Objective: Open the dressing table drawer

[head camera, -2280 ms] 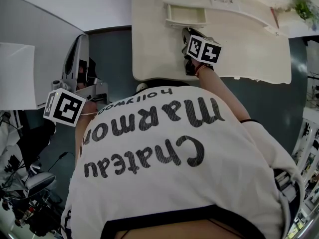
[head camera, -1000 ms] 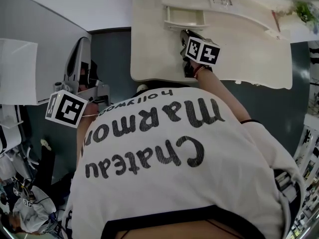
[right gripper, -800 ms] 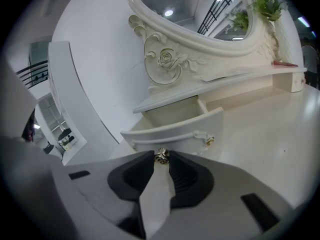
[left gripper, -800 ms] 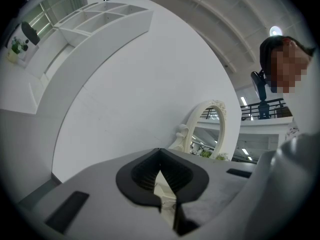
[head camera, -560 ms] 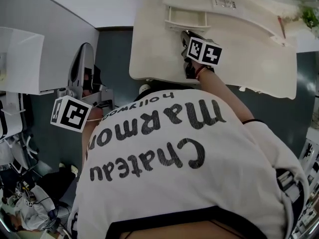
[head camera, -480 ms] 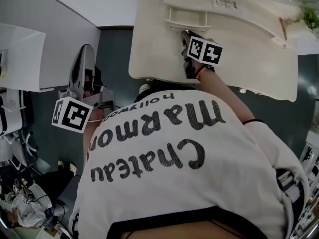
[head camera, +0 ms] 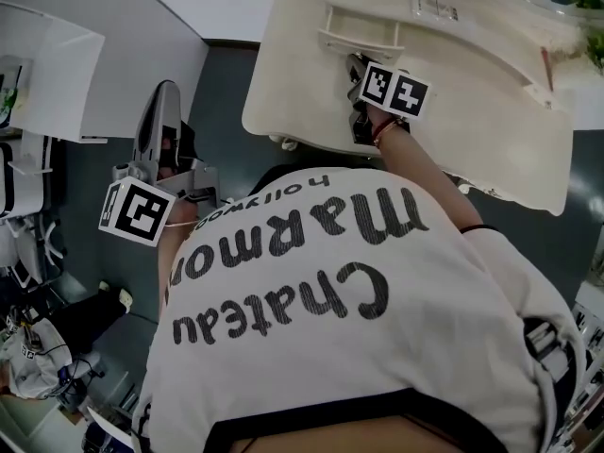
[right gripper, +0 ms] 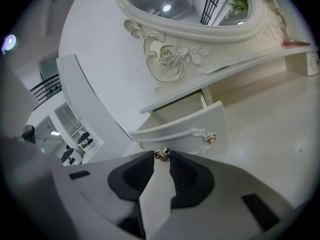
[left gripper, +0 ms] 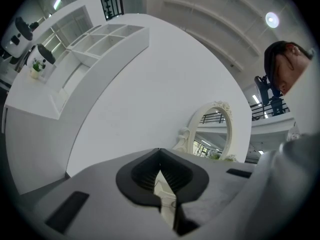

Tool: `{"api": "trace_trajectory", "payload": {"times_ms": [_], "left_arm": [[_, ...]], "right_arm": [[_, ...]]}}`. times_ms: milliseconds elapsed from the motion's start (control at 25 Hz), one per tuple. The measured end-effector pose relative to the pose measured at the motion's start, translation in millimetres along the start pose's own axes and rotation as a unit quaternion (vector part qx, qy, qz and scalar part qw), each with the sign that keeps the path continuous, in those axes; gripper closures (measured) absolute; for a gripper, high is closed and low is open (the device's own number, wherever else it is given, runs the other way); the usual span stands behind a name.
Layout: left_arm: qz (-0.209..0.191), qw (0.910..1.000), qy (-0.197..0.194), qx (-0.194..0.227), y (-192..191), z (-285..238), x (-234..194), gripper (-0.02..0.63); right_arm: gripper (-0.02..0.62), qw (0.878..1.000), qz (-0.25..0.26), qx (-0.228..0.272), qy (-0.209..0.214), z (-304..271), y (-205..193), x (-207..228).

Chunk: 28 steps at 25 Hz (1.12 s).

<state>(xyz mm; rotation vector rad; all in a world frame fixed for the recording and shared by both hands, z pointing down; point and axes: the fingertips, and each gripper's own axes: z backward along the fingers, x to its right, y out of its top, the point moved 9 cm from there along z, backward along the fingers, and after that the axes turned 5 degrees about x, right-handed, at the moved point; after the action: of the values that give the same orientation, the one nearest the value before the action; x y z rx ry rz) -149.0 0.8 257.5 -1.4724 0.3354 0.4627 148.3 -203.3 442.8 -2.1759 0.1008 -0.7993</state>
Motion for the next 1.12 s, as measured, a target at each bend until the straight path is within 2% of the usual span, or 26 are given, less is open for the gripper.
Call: {"api": "trace_trajectory", "payload": {"times_ms": [200, 360, 520, 800, 960, 1120], "left_arm": [[-0.003, 1.0, -0.006, 0.007, -1, 5, 6, 0.584], [-0.005, 0.9998, -0.016, 0.002, -1, 4, 9, 0.583], [0.006, 0.9995, -0.03, -0.007, -4, 6, 10, 0.583], [0.009, 0.9975, -0.065, -0.024, 1, 22, 14, 0.583], [0.008, 0.9945, -0.094, -0.044, 4, 32, 21, 0.583], [0.013, 0.9904, -0.128, -0.052, 8, 44, 31, 0.583]], "right_arm": [[0.491, 0.999, -0.029, -0.012, 0.005, 8, -3, 2], [0.491, 0.999, -0.046, -0.008, -0.009, 23, -2, 4], [0.491, 0.996, -0.079, 0.029, -0.013, 45, 7, 2], [0.502, 0.988, -0.113, 0.107, 0.019, 96, 27, -26], [0.523, 0.984, -0.088, 0.146, 0.05, 133, 31, -55], [0.54, 0.98, -0.014, 0.189, 0.063, 170, 32, -91]]}}
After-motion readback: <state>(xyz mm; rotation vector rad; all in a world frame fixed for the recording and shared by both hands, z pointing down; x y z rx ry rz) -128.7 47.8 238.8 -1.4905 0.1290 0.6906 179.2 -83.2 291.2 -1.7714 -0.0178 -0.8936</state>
